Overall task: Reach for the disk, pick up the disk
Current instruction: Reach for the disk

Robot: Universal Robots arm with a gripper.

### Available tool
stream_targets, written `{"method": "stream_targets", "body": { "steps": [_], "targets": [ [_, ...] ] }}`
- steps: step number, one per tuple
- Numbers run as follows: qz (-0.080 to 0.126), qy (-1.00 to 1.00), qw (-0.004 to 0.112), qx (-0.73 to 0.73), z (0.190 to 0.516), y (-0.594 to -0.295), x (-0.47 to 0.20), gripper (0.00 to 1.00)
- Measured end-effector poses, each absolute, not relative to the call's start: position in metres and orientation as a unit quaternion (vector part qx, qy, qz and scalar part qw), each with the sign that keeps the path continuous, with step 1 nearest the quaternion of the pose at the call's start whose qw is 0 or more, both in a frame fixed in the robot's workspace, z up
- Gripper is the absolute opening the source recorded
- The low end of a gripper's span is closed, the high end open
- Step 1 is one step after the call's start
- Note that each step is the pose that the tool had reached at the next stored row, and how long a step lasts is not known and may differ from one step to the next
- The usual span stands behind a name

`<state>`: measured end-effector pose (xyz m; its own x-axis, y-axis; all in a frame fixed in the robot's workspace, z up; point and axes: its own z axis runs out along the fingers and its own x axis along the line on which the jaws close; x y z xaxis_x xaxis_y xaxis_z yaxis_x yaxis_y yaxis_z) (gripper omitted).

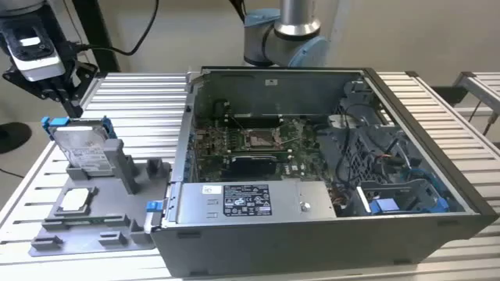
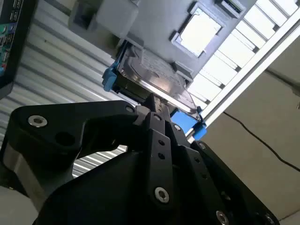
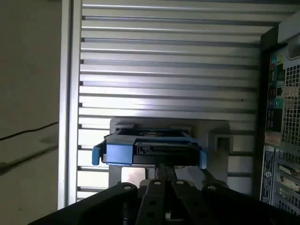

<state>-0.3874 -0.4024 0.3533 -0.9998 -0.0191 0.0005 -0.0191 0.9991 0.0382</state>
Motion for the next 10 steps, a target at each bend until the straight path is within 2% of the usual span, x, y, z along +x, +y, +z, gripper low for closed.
{"method": "stream_targets", "body": {
  "steps": [10],
  "targets": [
    [-0.019, -1.000, 0.000, 0.010, 0.3534, -0.4023, -0.3877, 0.00]
  ]
}}
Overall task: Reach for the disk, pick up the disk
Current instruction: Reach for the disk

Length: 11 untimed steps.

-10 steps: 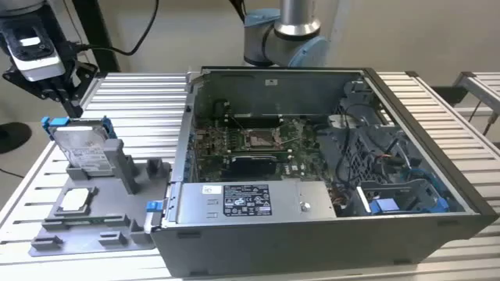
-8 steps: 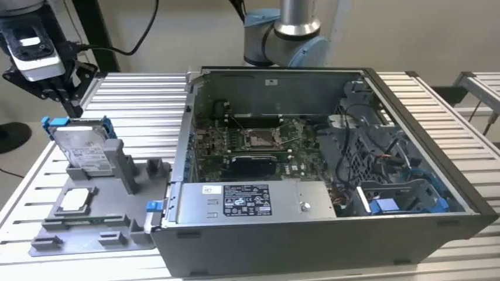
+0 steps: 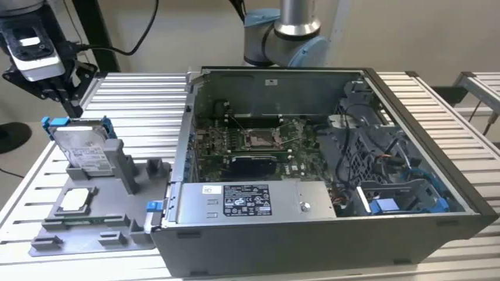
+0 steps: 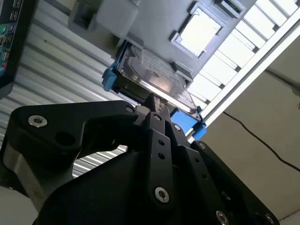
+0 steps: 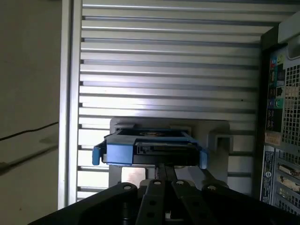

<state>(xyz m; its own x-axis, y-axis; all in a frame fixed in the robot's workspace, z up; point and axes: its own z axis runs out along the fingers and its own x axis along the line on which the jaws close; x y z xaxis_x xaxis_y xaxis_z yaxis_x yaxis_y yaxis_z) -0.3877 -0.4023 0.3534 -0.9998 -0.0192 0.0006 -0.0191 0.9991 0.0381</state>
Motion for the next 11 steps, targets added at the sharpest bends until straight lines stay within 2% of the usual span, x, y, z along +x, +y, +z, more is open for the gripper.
{"method": "stream_targets", "body": {
  "steps": [11],
  "targets": [
    [-0.019, -1.000, 0.000, 0.010, 0.353, -0.397, -0.403, 0.00]
  ]
}}
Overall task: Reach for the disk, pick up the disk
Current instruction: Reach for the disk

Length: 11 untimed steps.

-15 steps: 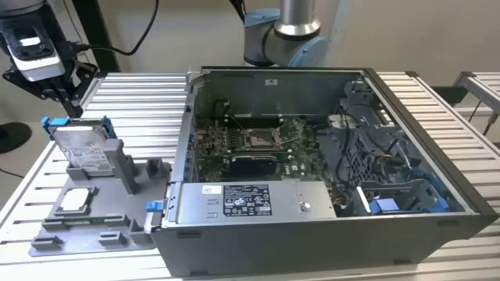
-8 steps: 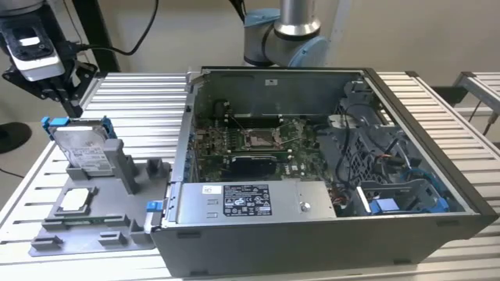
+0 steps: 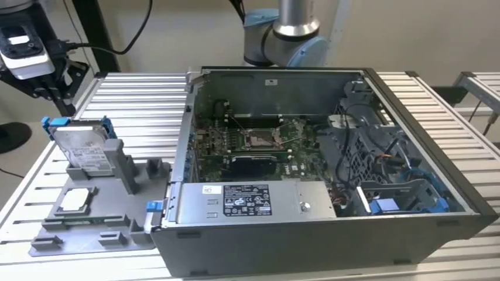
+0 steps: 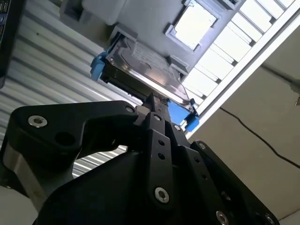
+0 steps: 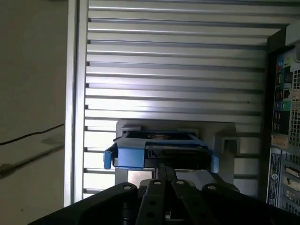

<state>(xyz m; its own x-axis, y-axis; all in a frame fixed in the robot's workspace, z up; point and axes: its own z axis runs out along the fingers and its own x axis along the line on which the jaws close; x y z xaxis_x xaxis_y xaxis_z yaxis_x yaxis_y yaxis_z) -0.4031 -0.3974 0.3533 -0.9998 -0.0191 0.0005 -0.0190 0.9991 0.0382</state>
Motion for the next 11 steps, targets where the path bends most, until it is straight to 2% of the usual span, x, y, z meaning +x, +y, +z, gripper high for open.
{"method": "stream_targets", "body": {
  "steps": [11],
  "targets": [
    [-0.019, -1.000, 0.000, 0.010, 0.353, -0.394, -0.429, 0.00]
  ]
}}
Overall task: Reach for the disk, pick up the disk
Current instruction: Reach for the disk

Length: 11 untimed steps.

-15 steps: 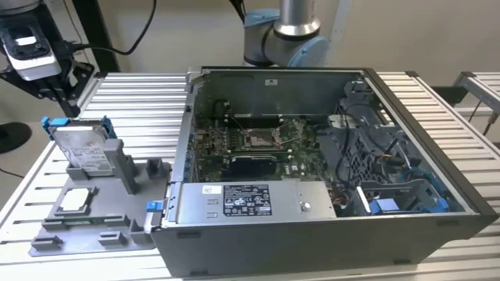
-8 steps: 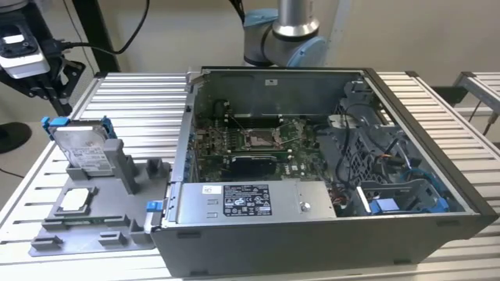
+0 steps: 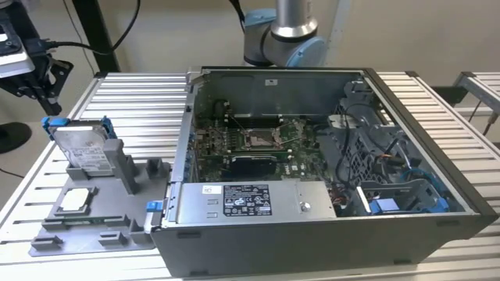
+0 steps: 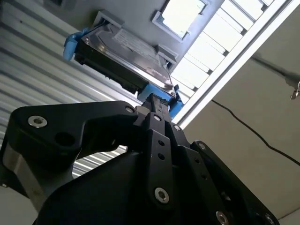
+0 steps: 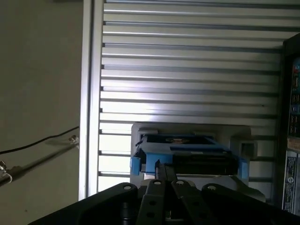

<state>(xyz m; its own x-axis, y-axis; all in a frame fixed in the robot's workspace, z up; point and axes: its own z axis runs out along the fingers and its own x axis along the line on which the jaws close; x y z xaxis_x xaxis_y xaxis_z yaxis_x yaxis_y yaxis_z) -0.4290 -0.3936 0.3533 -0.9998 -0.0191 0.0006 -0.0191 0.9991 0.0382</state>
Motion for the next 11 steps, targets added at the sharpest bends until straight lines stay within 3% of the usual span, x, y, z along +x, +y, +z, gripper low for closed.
{"method": "stream_targets", "body": {
  "steps": [11],
  "targets": [
    [-0.019, -0.999, 0.001, 0.044, 0.3532, -0.3936, -0.4326, 0.00]
  ]
}}
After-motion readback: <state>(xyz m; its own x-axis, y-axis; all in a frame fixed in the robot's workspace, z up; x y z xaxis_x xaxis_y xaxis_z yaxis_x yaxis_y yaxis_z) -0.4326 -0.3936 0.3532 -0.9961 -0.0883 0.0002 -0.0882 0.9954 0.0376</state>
